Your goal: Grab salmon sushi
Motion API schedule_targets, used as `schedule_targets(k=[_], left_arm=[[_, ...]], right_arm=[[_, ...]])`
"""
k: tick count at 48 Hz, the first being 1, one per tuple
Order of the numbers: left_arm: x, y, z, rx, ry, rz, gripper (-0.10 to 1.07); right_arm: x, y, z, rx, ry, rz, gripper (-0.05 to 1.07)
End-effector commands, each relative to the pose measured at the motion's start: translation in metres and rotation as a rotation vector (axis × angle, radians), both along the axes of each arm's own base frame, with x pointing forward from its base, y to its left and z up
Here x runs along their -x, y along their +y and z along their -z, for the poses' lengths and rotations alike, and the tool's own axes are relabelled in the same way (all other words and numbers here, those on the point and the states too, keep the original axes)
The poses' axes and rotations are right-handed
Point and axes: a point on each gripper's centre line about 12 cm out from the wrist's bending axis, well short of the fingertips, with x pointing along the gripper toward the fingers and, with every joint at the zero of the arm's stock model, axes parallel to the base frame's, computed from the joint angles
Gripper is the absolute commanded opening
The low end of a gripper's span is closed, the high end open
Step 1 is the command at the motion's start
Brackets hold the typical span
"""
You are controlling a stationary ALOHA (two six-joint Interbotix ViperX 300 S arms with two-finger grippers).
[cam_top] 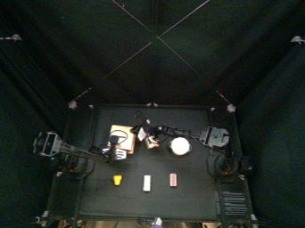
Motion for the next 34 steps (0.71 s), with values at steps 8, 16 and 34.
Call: schedule_targets(k=[8,16,34], left_arm=[[-0.003,0.0,-0.002,0.002,-0.013,0.004,0.46],[-0.005,-0.006,-0.003,0.018,-0.018,0.007,0.46],[-0.004,-0.036,-0.006,0.076,-0.033,0.056,0.46]], right_arm=[[0.002,-0.003,-0.009,0.008,-0.015,0.005,0.55],[0.001,-0.002,-0.01,0.006,-0.017,0.005,0.55],[0.002,-0.003,-0.01,0.007,-0.017,0.006,0.55]])
